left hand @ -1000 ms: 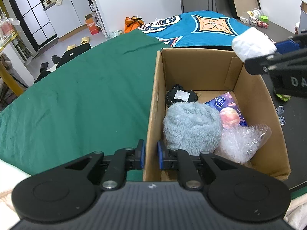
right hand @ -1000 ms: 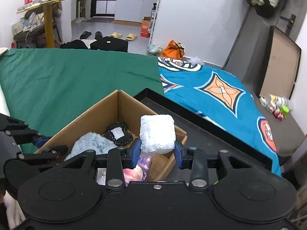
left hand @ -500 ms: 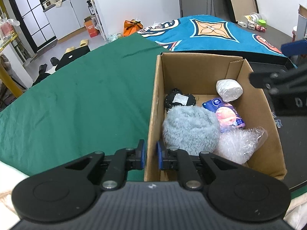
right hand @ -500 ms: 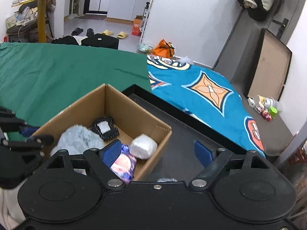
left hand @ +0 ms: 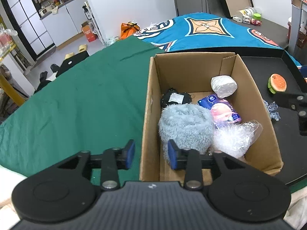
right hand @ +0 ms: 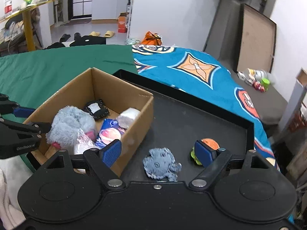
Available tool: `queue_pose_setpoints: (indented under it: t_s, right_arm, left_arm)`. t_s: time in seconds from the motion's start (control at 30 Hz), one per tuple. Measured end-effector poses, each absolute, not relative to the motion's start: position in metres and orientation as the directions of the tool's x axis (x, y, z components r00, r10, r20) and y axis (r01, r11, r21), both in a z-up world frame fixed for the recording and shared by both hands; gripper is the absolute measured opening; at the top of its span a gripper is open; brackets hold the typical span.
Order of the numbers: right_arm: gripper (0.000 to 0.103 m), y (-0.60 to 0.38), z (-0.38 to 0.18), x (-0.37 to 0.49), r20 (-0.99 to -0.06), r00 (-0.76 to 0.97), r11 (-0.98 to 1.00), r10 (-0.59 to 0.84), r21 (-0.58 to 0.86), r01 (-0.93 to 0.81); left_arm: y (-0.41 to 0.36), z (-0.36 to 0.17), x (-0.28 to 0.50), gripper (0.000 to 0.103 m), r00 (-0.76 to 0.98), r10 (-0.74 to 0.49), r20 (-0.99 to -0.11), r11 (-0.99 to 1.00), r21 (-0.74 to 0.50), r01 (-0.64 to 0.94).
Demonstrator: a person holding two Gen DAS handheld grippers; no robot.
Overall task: Organize soft objects
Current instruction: 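Move the right gripper to the blue denim plush and grasp it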
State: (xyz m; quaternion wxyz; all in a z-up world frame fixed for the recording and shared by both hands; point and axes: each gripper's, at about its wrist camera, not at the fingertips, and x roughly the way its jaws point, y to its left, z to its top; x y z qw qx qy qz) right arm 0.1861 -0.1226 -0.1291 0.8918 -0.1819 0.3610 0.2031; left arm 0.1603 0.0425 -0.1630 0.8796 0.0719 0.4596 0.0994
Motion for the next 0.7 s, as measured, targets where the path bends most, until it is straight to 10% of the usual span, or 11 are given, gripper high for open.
queue_pose_setpoints:
  t_s: [0.7]
  right_arm:
    - [0.06,-0.174,-0.18,0.197,-0.706,0.635,0.918,0.314,0.056,-0.392]
  left_arm:
    - [0.025,-0.162,0.164,0.056,0.58,0.332,-0.744,0.937,0.332,-0.111]
